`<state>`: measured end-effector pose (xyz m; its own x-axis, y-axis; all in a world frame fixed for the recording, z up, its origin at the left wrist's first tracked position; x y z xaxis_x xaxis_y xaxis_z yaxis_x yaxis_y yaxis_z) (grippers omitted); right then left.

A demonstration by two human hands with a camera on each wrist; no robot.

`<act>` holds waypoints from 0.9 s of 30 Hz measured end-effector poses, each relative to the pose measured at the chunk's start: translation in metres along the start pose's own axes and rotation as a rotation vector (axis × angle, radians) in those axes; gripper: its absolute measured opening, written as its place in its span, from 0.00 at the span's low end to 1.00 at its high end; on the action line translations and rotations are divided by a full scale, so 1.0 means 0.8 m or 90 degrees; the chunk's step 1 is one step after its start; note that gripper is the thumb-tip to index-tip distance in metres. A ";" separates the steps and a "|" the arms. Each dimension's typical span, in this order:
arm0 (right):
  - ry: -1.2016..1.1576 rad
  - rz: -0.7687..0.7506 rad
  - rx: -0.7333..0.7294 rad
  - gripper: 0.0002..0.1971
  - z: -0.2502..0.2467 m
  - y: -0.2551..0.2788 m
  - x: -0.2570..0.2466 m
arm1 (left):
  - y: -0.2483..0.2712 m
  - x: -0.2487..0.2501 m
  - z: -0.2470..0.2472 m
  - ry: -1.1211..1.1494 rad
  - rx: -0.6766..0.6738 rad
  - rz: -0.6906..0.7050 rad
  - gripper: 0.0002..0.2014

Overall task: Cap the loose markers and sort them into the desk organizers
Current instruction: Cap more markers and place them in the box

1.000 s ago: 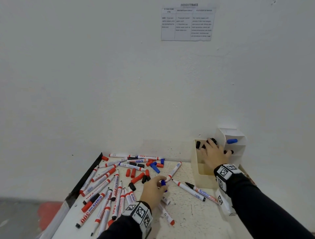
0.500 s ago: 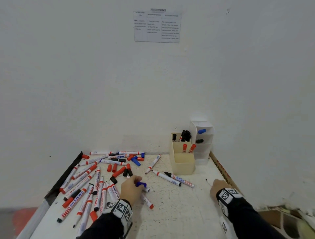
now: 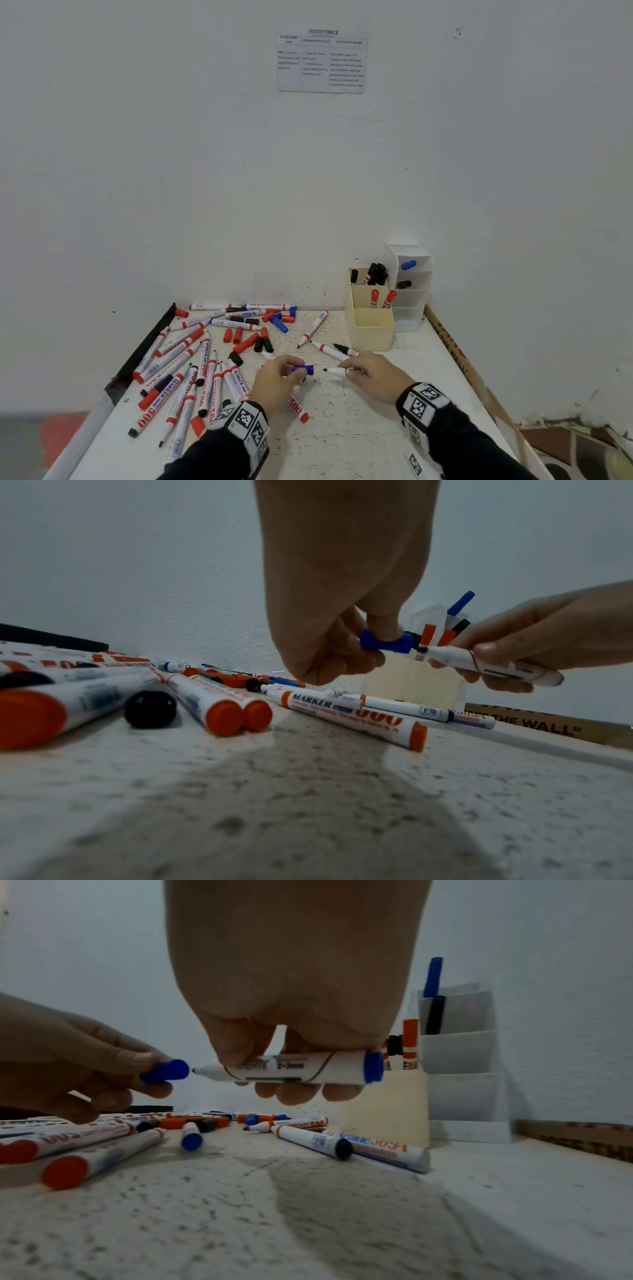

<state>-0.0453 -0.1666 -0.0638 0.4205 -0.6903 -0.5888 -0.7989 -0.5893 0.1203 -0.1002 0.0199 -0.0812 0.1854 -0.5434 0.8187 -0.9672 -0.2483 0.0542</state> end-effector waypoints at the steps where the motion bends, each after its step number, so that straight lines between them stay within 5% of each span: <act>1: 0.003 -0.015 -0.008 0.15 0.003 -0.001 -0.010 | 0.002 0.000 0.000 -0.001 -0.011 0.000 0.05; 12: 0.023 -0.105 0.035 0.13 0.015 -0.002 -0.047 | 0.014 -0.005 -0.010 0.106 -0.148 -0.012 0.06; 15: 0.015 -0.130 0.022 0.13 0.021 -0.001 -0.059 | 0.022 0.007 -0.005 0.009 -0.179 0.025 0.06; 18: 0.043 -0.131 0.023 0.14 0.026 0.002 -0.071 | 0.026 0.024 0.002 -0.166 -0.111 0.129 0.11; 22: -0.100 -0.087 -0.059 0.15 0.029 0.003 -0.074 | 0.036 0.044 -0.003 -0.134 -0.007 0.220 0.10; 27: -0.232 -0.031 -0.135 0.17 0.029 0.009 -0.071 | 0.031 0.046 0.003 -0.153 -0.029 0.260 0.07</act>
<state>-0.0850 -0.1220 -0.0479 0.2459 -0.4884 -0.8372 -0.6598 -0.7171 0.2245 -0.1170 -0.0087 -0.0511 -0.1817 -0.7602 0.6237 -0.9750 0.0569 -0.2147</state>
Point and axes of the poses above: each hand's wrist, its own y-axis away from the middle knuckle, its own z-axis out of the palm, x = y × z, the point moved 5 cm from there along -y, towards the middle knuckle, and after that the axes turned 7 degrees about -y, right-handed, at the moved point
